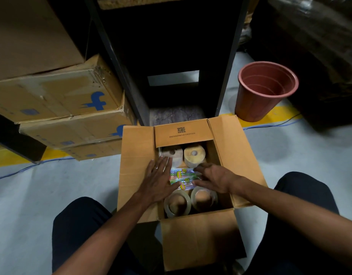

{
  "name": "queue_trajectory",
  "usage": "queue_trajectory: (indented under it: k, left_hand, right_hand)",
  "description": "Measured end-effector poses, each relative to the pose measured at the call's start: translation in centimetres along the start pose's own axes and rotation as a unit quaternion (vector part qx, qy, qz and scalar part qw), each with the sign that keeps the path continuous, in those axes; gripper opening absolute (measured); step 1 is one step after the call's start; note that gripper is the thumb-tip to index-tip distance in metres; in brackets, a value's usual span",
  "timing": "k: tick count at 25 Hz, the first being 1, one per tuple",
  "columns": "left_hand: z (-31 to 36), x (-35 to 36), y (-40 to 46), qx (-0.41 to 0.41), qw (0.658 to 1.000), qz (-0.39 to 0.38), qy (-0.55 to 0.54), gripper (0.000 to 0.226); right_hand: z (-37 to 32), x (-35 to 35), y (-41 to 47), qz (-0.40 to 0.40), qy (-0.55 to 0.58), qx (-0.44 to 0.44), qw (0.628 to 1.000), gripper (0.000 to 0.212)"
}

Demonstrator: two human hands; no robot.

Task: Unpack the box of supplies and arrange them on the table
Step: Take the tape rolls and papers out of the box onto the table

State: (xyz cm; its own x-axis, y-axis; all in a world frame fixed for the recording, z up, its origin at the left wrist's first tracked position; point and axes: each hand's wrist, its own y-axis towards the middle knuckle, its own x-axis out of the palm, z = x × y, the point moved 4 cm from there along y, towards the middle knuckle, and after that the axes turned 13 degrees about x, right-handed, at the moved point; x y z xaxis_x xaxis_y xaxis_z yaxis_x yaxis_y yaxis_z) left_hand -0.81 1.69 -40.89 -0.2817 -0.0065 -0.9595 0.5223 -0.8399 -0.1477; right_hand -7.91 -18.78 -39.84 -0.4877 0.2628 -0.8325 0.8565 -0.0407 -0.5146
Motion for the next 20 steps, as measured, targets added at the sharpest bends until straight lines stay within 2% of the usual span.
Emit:
queue_trajectory:
  k: [3,9,13,16,20]
  left_hand:
    - [-0.9,-0.2,1.2,-0.006,0.999,0.036,0.014,0.095]
    - [-1.4,-1.3,3.6,-0.022,0.997,0.065,0.031,0.104]
    - [-2.6,-3.1,6.3,-0.051,0.995,0.076,0.026,0.107]
    - [-3.5,-4.5,8.7,-0.072,0.994,0.077,0.024,0.107]
    - [-6.2,-4.1,10.5,-0.080,0.996,0.024,0.012,0.116]
  right_hand:
    - [-0.3,-0.4,1.7,0.061,-0.100,-0.015,0.993,0.074]
    - [-0.1,-2.3,4.2,0.185,-0.113,0.037,0.975,0.097]
    - [0.0,-4.8,6.2,0.278,-0.110,0.046,0.953,0.092]
    - [0.6,-6.3,8.1,0.261,-0.113,0.076,0.956,0.095]
    - [1.7,-6.8,10.4,0.219,-0.105,0.107,0.964,0.102]
